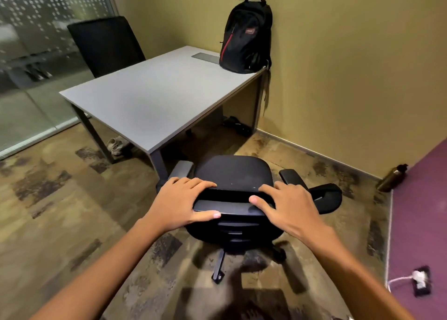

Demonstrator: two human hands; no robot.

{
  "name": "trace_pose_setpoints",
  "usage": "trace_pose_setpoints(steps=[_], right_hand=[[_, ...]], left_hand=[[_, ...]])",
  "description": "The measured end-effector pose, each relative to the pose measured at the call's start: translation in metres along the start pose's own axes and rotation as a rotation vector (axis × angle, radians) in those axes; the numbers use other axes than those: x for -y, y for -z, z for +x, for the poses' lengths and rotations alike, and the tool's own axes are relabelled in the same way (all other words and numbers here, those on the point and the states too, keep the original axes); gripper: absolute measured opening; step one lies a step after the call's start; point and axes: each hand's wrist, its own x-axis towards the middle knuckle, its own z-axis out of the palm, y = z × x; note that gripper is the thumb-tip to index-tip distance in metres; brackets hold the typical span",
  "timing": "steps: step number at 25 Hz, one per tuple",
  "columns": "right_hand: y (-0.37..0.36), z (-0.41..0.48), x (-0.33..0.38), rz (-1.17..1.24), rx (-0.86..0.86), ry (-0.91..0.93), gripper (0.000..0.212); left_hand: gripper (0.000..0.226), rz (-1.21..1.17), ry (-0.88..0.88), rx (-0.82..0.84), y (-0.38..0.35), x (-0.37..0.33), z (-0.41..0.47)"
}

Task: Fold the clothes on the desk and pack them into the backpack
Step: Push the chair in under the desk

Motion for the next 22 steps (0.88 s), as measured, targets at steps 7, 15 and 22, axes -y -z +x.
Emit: trace_pose_setpoints(steps=[7, 15, 22], right_hand=[[-0.003, -0.03, 0.007, 0.01, -0.041, -0.056, 0.067], [0.002, 0.001, -0.014, 0.019, 0.092, -0.1, 0.07], [-0.007, 0.06, -0.057, 0.028, 0.114, -0.061, 0.07]], left_hand=[[0.079, 0.002, -0.021, -0.018, 0.001, -0.002, -0.01], [0.077, -0.003, -0.002, -0.052, 0.0, -0.001, 0.023], [0.076, 0.002, 0.039, -0.081, -0.006, 0.009, 0.09]])
